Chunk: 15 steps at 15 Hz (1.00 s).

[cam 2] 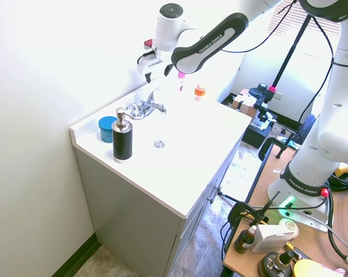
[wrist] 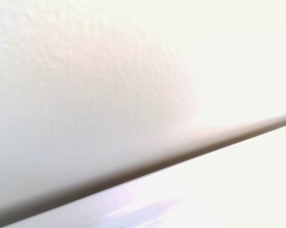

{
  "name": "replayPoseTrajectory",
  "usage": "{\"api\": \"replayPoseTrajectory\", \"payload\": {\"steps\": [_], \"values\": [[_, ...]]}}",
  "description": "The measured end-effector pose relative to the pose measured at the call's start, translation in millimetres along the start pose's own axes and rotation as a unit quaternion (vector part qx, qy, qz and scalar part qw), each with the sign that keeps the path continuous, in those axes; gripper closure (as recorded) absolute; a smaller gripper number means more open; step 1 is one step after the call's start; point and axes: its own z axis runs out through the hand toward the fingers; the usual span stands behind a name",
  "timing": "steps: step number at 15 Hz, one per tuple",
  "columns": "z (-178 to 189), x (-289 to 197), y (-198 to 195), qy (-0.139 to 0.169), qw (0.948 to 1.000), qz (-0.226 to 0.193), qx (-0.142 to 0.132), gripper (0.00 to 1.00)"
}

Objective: Turn on the cold water

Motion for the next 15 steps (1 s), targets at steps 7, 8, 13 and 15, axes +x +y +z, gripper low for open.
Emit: {"api": "replayPoseTrajectory", "payload": {"steps": [7, 8, 13, 15], "values": [[17, -11, 10, -0.005, 0.9998, -0.006, -0.02, 0.0], [18, -11, 11, -0.006, 0.9997, -0.006, -0.021, 0.0], [17, -11, 19, -0.013, 0.9995, 0.005, -0.027, 0.0], [14, -10, 26, -0.015, 0.9994, 0.01, -0.029, 0.0]]}}
